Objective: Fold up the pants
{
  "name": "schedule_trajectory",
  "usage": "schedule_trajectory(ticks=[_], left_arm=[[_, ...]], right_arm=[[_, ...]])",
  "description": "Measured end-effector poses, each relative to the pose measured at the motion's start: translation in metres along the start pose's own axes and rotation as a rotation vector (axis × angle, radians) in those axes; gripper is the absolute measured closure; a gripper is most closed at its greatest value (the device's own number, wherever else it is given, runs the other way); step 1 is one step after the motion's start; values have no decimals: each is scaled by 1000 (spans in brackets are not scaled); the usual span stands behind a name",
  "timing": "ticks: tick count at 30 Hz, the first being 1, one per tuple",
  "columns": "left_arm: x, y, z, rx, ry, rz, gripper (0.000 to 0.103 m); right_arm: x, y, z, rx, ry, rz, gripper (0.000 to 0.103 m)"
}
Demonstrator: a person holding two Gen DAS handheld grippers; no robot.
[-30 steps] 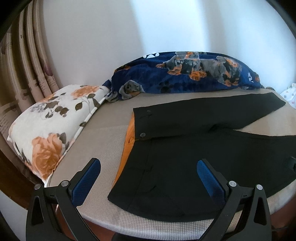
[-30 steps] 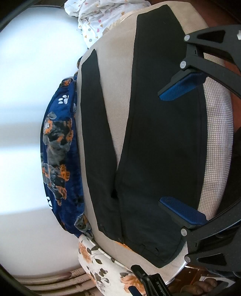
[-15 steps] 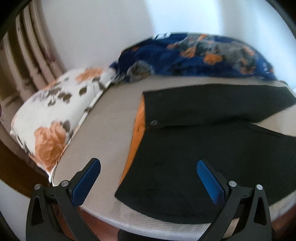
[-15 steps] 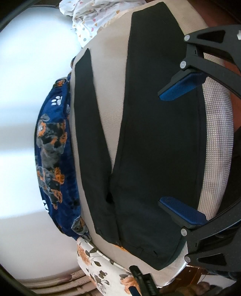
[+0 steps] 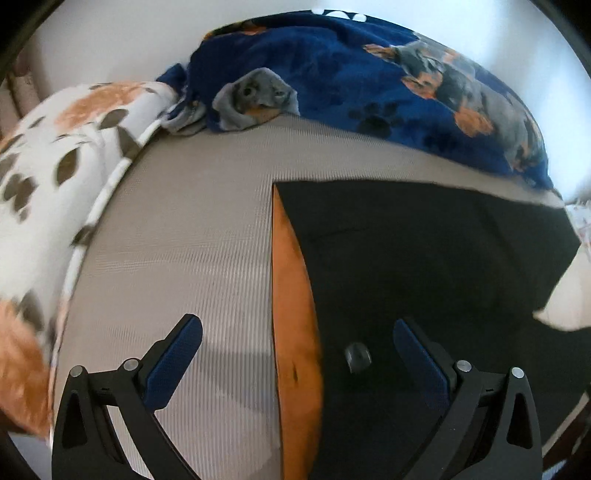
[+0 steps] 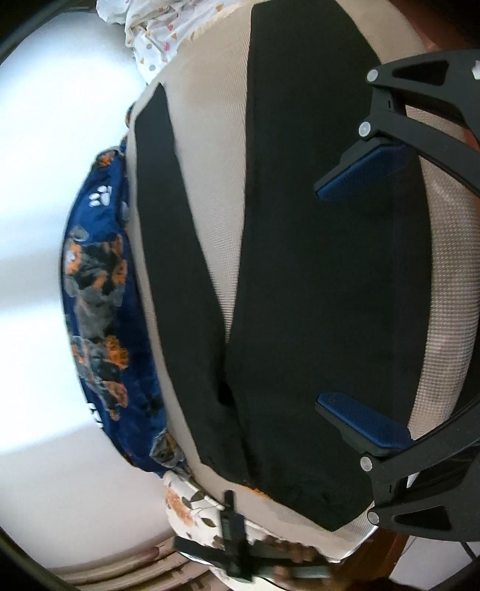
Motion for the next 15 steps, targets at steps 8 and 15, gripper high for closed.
schedule_trajectory(ticks=[8,15], left_arm=[[67,-19,-36,-85,-94,133,21],[100,-12,-54,-9,-135,154,22]], right_arm=[[36,1,8,-18,-84,18,0],[46,4,9,-29,-107,22,0]])
Point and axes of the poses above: each gripper's, at about its wrist camera, not at the fingertips, and x roughly the way its jaws point, y to its right, z to its underside, the point moved 9 cm from there along x, roughly the way its jaws point, and after that the axes turned 11 degrees about y, right-handed, at the moved point
